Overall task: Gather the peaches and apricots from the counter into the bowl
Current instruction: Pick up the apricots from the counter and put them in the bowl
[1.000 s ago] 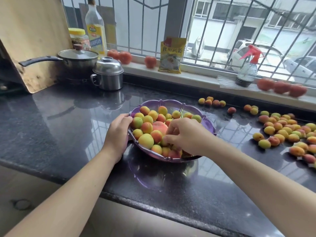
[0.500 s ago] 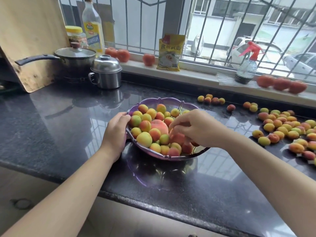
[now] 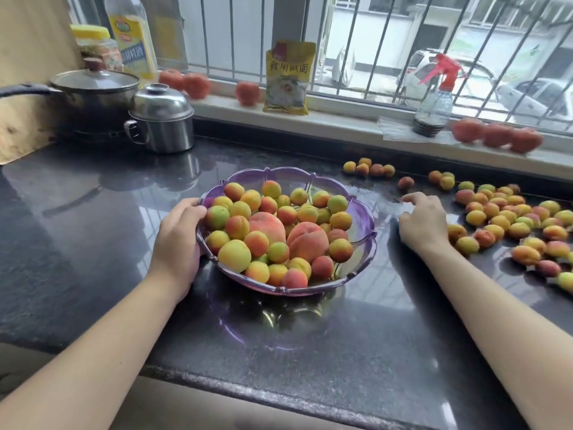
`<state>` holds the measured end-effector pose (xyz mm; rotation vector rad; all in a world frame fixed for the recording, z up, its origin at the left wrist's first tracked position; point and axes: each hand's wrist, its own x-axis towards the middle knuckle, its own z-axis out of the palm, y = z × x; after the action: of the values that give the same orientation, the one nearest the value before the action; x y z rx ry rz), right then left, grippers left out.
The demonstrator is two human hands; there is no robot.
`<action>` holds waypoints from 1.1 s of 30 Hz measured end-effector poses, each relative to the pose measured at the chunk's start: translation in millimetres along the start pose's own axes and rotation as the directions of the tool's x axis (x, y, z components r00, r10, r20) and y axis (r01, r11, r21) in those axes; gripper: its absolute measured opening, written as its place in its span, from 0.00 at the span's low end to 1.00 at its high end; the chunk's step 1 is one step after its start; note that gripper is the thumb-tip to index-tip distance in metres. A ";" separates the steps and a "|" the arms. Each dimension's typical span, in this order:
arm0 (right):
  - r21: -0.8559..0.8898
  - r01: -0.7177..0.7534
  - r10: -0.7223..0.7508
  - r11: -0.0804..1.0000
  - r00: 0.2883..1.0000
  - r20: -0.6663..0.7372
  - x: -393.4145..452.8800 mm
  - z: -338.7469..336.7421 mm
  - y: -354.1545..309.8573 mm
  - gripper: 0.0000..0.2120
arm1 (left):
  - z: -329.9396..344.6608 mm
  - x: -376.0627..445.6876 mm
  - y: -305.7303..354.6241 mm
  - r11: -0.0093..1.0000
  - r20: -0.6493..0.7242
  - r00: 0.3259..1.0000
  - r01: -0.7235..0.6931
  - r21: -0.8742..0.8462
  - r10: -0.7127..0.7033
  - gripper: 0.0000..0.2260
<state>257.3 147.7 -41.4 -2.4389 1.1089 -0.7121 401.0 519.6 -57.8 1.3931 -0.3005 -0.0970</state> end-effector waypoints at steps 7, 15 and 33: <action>-0.177 0.039 -0.029 0.983 0.998 0.059 49.1 23.4 2.3 0.23 | 0.4 -0.2 0.8 0.998 0.005 1.000 -0.009 -0.063 0.009 0.09; -0.163 -0.003 0.020 0.987 0.995 0.099 82.9 37.8 3.8 0.24 | 2.9 -3.4 4.2 0.998 0.017 1.000 0.016 -0.063 -0.015 0.11; 0.584 0.173 -0.268 0.793 0.960 0.079 -46.7 -59.4 -93.1 0.08 | -0.8 -3.4 6.2 0.999 0.013 0.999 0.035 -0.017 -0.034 0.12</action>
<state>251.1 234.7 40.8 -2.0593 0.4479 -0.7696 397.2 522.2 -52.4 1.3808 -0.2857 -0.1367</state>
